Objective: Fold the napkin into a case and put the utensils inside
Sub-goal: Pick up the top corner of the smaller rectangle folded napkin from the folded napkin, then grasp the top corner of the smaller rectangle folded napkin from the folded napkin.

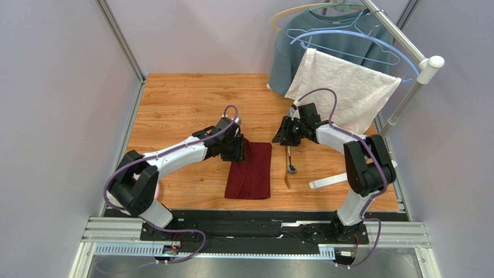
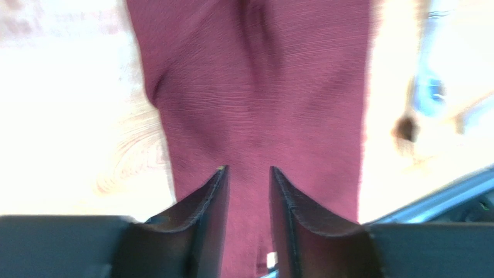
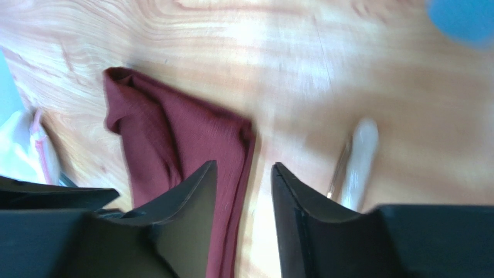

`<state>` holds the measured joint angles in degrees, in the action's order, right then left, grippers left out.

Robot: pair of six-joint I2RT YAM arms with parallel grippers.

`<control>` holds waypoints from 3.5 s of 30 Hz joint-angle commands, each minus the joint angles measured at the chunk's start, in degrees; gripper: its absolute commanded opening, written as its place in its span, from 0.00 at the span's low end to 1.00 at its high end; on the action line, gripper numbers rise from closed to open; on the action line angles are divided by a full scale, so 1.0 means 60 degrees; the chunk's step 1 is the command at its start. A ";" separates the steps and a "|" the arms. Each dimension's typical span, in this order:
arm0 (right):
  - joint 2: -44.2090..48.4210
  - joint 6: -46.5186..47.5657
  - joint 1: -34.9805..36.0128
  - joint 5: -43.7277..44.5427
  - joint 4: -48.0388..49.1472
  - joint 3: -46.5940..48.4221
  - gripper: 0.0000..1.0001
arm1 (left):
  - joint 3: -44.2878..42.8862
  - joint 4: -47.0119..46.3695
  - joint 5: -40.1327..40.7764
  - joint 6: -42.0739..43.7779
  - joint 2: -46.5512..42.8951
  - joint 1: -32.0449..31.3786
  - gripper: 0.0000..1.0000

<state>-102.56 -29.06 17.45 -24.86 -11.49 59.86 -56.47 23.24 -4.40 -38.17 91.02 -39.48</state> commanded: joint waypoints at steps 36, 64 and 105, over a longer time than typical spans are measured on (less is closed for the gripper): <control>0.5683 -0.0196 -0.1898 0.0657 -0.1719 -0.3692 0.73 | -0.6527 0.5003 0.5039 -0.2074 0.4825 -0.4405 0.72; 0.3986 -0.1117 -0.1385 -0.0703 -0.0067 -0.2916 0.75 | -0.4773 0.3936 0.4192 -0.1577 0.3555 -0.4362 0.00; 0.0950 -0.2967 0.0841 0.0803 0.2906 -0.2627 0.44 | -0.1210 -0.0341 0.1071 -0.1987 0.0650 -0.3307 0.00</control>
<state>-98.91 -53.87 22.33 -26.87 18.11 38.28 -65.73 27.42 4.43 -49.45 98.32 -59.75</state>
